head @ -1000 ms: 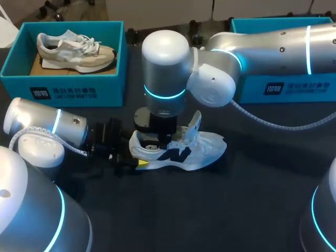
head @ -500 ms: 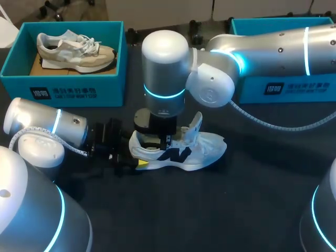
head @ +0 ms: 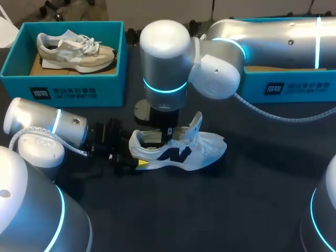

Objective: Take the shoe out of the shoebox, open the shoe tongue, remove and reinsert the insole, then place the shoe into the shoebox

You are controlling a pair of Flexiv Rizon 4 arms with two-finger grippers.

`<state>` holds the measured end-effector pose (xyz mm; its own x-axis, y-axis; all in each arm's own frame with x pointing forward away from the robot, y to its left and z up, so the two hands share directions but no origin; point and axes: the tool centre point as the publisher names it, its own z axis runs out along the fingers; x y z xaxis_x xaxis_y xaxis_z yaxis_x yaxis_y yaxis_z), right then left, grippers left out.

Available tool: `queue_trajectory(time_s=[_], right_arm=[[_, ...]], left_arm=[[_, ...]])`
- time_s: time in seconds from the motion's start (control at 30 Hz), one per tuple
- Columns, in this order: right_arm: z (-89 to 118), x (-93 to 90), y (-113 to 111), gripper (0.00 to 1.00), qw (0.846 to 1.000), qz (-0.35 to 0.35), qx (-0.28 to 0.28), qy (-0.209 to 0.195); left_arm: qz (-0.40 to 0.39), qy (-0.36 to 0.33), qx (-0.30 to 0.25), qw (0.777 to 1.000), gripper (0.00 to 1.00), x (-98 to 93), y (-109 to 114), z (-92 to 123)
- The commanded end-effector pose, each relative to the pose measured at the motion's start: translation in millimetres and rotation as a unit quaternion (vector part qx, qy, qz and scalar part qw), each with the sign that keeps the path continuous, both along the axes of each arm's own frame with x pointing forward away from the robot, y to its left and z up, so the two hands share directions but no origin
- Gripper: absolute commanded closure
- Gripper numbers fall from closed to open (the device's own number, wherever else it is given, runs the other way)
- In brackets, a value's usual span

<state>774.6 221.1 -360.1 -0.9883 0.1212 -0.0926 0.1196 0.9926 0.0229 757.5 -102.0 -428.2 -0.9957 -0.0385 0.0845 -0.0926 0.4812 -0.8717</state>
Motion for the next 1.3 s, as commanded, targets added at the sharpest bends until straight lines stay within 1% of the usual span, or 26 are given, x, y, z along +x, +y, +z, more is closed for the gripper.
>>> queue_trajectory(time_s=[0.03,0.1,0.2,0.23,0.4,0.6,1.07,1.1,1.13,1.17,1.2,1.3], right_arm=[[21.3,-4.6,-5.6,1.0,1.0,0.0,0.003,-0.013],[23.1,-4.8,-4.4,1.0,1.0,0.001,0.003,-0.015],[20.3,-4.4,-2.3,1.0,1.0,0.006,0.011,-0.014],[14.4,-4.0,1.1,1.0,1.0,0.007,0.015,-0.011],[4.1,-5.6,11.2,1.0,1.0,0.01,0.024,-0.01],[-13.1,-5.2,16.0,1.0,0.999,0.002,0.032,-0.008],[-17.4,-7.6,11.3,1.0,0.999,-0.022,0.024,0.017],[-18.5,-6.9,11.9,0.98,0.999,-0.023,0.024,0.018],[-19.7,-6.1,12.4,0.85,0.999,-0.023,0.024,0.019],[-20.6,-5.5,12.5,0.76,0.999,-0.026,0.025,0.019],[-21.2,-5.0,12.5,0.64,0.999,-0.03,0.027,0.018],[-23.3,-3.8,11.4,0.48,0.999,-0.035,0.03,0.018]], left_arm=[[0.0,0.0,0.001,1.0,1.0,-0.9,-1.8,-3.7],[0.0,0.0,0.001,1.0,1.0,-0.9,-1.8,-3.7],[0.0,0.0,0.001,1.0,1.0,-0.9,-1.8,-3.7],[0.0,0.0,0.001,1.0,1.0,-0.9,-1.8,-3.7],[0.0,0.0,0.001,1.0,1.0,-0.9,-1.8,-3.7],[0.0,0.0,0.001,1.0,1.0,-0.9,-1.8,-3.7],[0.0,0.0,0.001,1.0,1.0,-0.9,-1.8,-3.7],[0.0,0.0,0.001,1.0,1.0,-0.9,-1.8,-3.7],[0.0,0.0,0.001,1.0,1.0,-0.9,-1.8,-3.7],[0.0,0.0,0.001,1.0,1.0,-0.9,-1.8,-3.7],[0.0,0.0,0.001,1.0,1.0,-0.9,-1.8,-3.7],[0.0,0.0,0.001,1.0,1.0,-0.9,-1.8,-3.7]])
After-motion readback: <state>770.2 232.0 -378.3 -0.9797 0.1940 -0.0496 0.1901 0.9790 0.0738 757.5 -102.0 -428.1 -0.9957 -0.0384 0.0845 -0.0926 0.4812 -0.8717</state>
